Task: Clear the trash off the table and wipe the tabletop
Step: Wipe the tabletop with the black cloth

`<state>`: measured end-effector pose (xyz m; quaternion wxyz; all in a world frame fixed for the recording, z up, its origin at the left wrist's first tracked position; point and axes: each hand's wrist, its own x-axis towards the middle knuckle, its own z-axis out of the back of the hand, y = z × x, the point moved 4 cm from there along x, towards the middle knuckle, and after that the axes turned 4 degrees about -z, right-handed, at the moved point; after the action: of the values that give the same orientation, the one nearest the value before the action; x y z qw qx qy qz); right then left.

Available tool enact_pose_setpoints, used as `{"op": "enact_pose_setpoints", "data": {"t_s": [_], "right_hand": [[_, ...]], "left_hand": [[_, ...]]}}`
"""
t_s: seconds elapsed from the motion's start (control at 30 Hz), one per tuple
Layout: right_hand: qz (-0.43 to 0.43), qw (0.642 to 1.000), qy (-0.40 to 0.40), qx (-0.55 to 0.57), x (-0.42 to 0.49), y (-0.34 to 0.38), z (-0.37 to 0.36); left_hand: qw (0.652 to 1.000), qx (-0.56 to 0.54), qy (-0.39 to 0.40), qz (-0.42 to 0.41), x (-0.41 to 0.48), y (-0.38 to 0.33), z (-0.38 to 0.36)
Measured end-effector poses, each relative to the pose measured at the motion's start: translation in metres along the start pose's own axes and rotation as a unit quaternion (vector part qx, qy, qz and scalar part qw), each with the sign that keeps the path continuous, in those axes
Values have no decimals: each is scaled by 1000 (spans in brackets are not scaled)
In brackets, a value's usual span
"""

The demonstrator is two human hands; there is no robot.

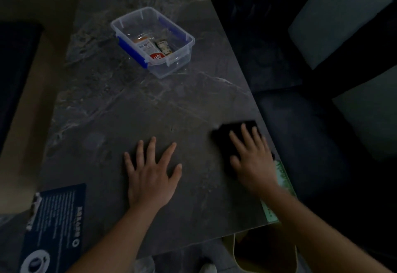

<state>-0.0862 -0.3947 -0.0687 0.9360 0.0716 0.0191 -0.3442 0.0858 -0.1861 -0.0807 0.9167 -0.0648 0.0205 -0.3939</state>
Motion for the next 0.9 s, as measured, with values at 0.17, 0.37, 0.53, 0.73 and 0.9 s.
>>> {"op": "enact_pose_setpoints", "data": {"t_s": [0.17,0.37,0.53,0.73,0.9], "right_hand": [[57,997,31,-33,-7,-13,2],[-61,998,26,26,68,27,7],[177,984,15,-18,-6,24,-13],[-122,991,24,48,117,27,8],[171,985,10,-14,21,52,-15]], "left_hand": [[1000,14,-3,-3,0,-1,-3],[1000,16,-6,-5,0,-1,-3],[1000,22,2,5,-1,-2,0],[1000,21,2,7,0,-2,-1],[1000,-3,10,8,-1,2,3]]}}
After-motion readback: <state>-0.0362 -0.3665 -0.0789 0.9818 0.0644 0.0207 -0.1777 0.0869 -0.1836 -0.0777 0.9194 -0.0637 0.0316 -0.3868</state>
